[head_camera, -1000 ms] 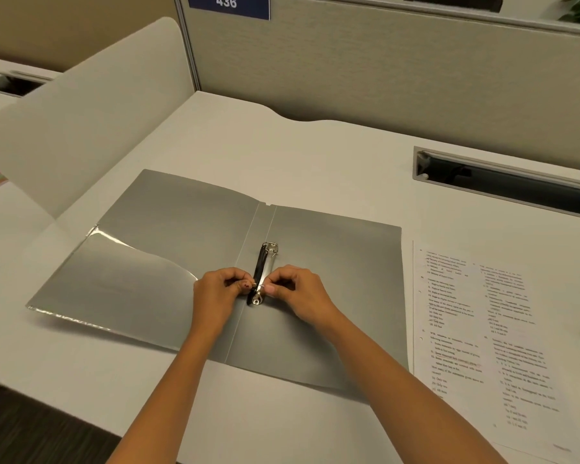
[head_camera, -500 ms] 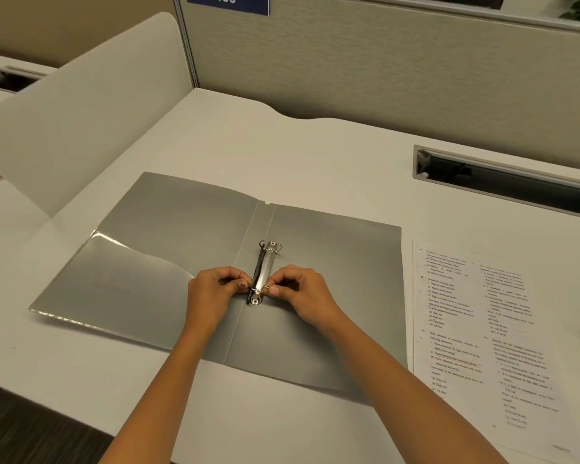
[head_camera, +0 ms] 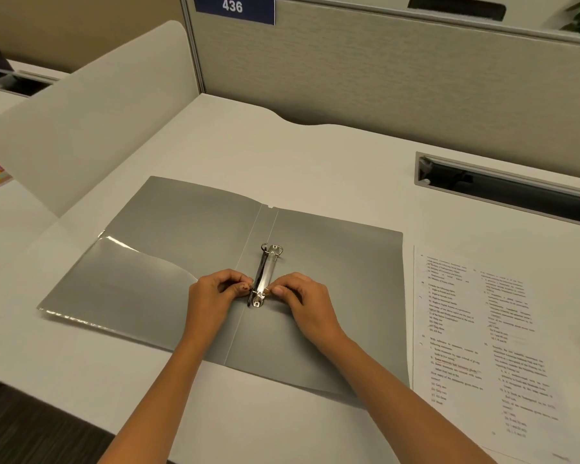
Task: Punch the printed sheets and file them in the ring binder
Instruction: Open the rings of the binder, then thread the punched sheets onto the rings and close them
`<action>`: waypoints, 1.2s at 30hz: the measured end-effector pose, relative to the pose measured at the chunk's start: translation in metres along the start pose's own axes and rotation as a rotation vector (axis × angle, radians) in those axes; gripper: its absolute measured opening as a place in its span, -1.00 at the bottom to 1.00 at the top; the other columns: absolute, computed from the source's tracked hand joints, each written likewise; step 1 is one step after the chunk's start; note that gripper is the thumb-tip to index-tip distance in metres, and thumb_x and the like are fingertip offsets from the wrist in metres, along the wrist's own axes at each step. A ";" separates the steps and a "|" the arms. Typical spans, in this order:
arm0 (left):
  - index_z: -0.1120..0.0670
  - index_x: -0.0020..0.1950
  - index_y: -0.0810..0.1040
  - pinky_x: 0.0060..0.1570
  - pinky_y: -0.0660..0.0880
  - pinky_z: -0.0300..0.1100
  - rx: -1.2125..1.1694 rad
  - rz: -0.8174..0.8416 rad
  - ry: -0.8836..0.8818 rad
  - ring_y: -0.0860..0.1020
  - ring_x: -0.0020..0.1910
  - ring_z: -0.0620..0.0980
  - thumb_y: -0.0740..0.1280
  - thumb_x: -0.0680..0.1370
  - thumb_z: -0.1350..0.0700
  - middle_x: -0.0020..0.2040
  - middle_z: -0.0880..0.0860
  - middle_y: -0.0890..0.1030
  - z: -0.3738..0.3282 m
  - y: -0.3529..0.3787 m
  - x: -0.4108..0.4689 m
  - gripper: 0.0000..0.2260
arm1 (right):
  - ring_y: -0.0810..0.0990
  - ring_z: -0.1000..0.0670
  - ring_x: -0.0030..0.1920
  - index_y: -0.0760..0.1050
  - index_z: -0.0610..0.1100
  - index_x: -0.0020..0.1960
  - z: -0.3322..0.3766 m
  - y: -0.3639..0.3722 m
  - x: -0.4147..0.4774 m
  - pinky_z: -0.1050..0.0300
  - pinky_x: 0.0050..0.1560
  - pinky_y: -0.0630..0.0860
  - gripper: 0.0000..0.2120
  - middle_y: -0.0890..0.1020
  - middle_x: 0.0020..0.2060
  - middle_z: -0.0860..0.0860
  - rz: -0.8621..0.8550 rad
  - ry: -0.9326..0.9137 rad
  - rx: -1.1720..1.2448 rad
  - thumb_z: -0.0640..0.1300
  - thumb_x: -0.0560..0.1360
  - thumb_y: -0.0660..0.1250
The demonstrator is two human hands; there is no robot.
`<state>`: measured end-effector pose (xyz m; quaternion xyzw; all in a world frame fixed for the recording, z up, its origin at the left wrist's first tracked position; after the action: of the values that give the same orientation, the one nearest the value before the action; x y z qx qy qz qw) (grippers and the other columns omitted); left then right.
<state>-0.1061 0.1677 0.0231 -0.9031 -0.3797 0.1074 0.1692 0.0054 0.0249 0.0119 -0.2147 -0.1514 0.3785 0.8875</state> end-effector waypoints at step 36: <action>-0.15 0.50 0.20 0.49 -0.28 -0.09 0.595 0.448 0.617 -0.06 0.56 -0.09 0.16 0.53 -0.29 0.58 -0.12 0.05 -0.056 0.153 -0.079 -0.43 | 0.34 -0.23 0.24 0.54 -0.15 0.19 -0.046 -0.190 -0.166 0.04 0.11 0.35 -0.69 0.47 0.19 -0.22 -0.867 0.624 -0.418 -0.37 0.47 0.32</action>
<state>-0.0435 -0.0017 0.0204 -0.8649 -0.0606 -0.0276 0.4976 0.0293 -0.2276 0.0485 -0.4057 -0.0281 -0.1392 0.9029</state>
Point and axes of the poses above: each hand's wrist, its own x-axis towards the middle knuckle, its own y-axis out of the palm, z = x × y, the point moved 1 cm from there along x, towards the middle knuckle
